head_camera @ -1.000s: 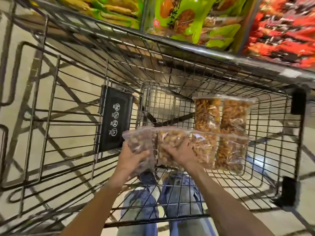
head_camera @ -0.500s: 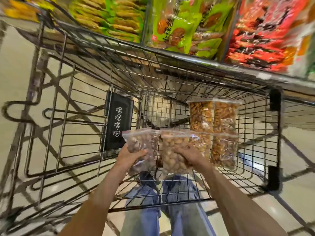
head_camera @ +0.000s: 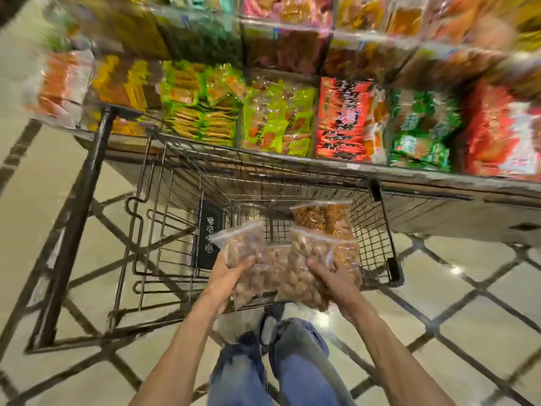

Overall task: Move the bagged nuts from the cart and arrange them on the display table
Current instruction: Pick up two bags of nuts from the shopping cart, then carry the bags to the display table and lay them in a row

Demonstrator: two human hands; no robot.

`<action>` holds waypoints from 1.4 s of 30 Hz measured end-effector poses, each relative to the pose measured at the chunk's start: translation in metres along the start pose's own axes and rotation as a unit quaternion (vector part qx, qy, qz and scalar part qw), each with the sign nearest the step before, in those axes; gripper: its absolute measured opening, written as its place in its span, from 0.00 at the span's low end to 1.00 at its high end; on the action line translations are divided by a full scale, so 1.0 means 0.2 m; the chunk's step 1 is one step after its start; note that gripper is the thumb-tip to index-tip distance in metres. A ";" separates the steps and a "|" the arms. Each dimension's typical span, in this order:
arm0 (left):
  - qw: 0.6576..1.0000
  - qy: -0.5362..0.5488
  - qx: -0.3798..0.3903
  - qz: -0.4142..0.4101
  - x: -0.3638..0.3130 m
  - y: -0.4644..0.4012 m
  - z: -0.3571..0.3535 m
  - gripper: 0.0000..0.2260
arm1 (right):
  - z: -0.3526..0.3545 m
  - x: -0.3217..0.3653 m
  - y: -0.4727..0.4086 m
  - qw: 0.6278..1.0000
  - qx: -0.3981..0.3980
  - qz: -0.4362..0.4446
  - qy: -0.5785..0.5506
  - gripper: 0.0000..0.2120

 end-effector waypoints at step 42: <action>0.819 -0.245 0.497 -0.150 -0.04 1.16 -3.96 0.35 | 3.36 -1.08 1.40 0.843 -0.308 0.169 -0.408 0.18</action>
Point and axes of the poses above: each hand's wrist, its own y-axis away from the middle knuckle, its own z-axis out of the back of the hand, x = y × z, the point moved 6 cm from there along -y, towards the middle knuckle, and after that the axes turned 14 degrees about -z, right-handed, at the moved point
